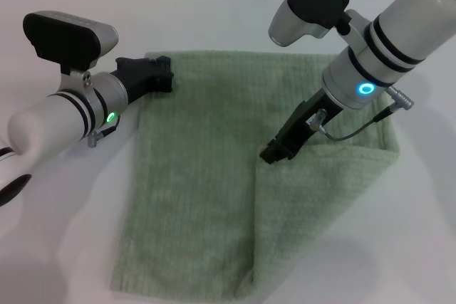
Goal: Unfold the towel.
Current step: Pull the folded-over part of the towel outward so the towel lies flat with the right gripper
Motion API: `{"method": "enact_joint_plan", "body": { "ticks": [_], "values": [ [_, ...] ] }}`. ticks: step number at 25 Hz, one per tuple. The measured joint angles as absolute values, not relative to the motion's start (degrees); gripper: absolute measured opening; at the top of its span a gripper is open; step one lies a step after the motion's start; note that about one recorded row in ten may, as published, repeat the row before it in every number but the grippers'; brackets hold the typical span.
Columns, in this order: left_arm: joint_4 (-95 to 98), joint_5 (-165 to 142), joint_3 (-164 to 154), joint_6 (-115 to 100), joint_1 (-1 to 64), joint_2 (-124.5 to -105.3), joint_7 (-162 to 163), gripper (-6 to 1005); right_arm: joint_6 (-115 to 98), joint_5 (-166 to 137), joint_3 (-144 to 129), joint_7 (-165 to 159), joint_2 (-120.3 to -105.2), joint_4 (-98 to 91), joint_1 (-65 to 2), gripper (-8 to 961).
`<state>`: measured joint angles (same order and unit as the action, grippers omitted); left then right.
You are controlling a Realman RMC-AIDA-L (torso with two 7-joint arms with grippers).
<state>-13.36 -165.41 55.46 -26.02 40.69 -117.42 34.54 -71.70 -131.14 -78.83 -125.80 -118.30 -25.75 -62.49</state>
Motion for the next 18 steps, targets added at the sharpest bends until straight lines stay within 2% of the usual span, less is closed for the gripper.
{"method": "enact_joint_plan", "body": {
  "ticks": [18],
  "values": [
    [-13.5,-165.4,55.5,-26.1,40.6,-117.44,34.5,9,-71.9,-130.9,-78.5,-125.6,-118.30,-26.2,-62.2,111]
  ]
}}
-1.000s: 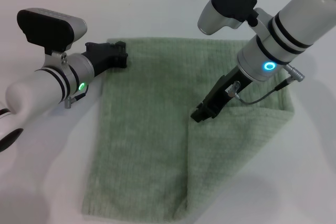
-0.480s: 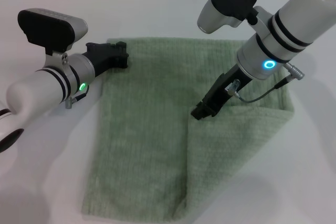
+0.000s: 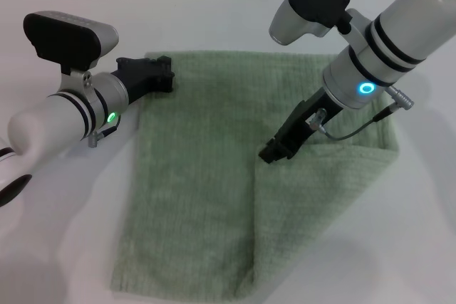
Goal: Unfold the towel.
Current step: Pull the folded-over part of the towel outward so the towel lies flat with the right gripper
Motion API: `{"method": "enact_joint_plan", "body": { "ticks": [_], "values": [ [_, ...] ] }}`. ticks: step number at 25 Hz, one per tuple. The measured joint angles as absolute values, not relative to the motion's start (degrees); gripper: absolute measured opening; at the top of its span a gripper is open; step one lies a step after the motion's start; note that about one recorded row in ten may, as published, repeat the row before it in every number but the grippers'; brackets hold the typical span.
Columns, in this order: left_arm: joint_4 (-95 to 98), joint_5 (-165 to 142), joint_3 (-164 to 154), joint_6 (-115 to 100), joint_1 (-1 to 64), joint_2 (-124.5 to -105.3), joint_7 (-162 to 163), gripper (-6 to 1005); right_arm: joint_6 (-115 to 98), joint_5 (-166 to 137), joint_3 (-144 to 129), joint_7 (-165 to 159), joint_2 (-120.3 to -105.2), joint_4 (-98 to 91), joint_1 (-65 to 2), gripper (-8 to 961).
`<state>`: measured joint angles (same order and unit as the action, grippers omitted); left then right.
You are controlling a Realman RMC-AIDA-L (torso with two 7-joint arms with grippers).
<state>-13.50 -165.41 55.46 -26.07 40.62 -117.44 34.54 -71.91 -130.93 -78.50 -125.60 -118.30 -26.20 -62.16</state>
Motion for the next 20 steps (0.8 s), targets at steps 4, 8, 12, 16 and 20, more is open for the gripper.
{"method": "enact_joint_plan", "body": {
  "ticks": [4,8,12,16,20],
  "values": [
    [-13.5,-165.4,55.4,-26.1,40.6,-117.42,34.5,9,-72.1,-130.9,-78.7,-125.5,-118.30,-26.3,-62.1,110],
    [-13.5,-165.4,55.4,-26.1,40.6,-117.42,34.5,9,-72.1,-130.8,-78.7,-125.5,-118.30,-26.4,-62.1,110],
    [-13.5,-165.4,55.4,-26.1,40.6,-117.42,34.5,9,-72.1,-130.8,-78.8,-125.4,-118.30,-26.4,-62.1,110],
    [-13.5,-165.4,55.4,-26.0,40.5,-117.42,34.5,9,-72.1,-130.8,-78.8,-125.4,-118.30,-26.4,-62.1,104],
    [-13.5,-165.4,55.5,-26.0,40.5,-117.42,34.5,9,-72.1,-130.8,-78.8,-125.4,-118.30,-26.4,-62.1,85]
  ]
}}
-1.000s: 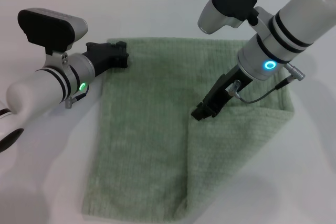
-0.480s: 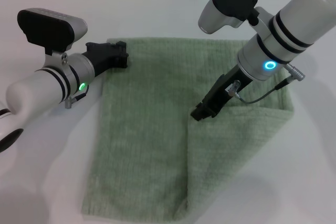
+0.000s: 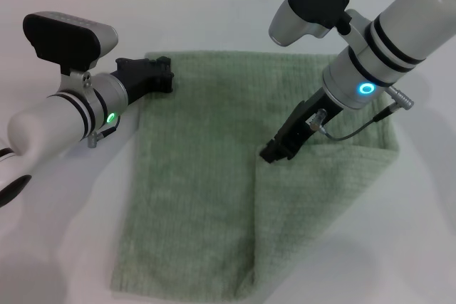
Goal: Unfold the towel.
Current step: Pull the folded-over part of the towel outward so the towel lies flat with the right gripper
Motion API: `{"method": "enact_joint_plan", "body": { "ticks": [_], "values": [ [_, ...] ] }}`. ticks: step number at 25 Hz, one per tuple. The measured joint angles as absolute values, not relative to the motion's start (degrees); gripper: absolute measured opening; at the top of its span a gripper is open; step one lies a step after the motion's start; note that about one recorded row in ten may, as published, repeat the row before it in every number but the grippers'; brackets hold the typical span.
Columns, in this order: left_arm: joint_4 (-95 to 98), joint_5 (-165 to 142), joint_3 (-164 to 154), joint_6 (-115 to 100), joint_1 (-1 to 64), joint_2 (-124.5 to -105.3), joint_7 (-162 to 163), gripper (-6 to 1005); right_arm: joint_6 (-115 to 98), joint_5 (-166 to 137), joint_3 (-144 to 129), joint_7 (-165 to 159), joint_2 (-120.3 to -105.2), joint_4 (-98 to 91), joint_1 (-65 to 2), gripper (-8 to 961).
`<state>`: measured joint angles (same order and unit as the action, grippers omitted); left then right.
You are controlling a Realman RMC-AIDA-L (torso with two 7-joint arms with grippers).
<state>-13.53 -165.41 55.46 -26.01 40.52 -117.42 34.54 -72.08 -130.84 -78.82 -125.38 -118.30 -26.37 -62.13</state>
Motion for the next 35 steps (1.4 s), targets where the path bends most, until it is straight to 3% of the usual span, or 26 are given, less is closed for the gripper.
{"method": "enact_joint_plan", "body": {
  "ticks": [35],
  "values": [
    [-14.1,-165.4,55.3,-25.7,40.4,-117.33,34.5,9,-72.1,-131.1,-78.8,-125.2,-118.30,-26.5,-62.5,15]
  ]
}}
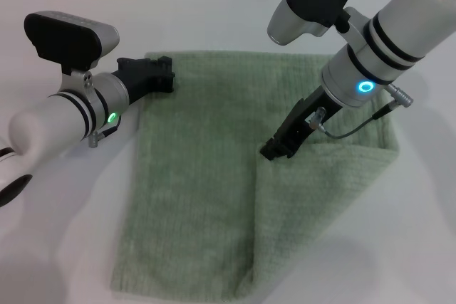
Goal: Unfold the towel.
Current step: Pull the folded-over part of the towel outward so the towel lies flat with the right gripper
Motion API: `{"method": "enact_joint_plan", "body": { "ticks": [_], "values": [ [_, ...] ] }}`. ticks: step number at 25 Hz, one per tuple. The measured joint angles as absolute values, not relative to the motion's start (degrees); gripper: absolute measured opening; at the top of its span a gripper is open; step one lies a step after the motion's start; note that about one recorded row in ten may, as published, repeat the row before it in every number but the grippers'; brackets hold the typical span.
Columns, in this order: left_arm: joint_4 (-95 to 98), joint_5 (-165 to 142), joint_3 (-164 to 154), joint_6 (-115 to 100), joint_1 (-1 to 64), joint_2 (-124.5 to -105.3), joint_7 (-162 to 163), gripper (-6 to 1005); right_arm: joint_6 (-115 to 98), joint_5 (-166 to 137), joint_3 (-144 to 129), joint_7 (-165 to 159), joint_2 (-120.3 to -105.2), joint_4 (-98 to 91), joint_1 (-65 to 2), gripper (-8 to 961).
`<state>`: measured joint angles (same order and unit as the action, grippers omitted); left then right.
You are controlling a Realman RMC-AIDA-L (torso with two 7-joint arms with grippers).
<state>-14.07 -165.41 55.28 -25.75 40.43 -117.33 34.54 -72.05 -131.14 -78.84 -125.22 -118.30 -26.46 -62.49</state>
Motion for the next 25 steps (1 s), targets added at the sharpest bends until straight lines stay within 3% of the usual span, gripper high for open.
{"method": "enact_joint_plan", "body": {
  "ticks": [25],
  "values": [
    [-14.0,-165.4,55.5,-25.8,40.0,-117.25,34.5,10,-83.3,-133.4,-78.2,-128.9,-118.21,-34.5,-61.5,19]
  ]
}}
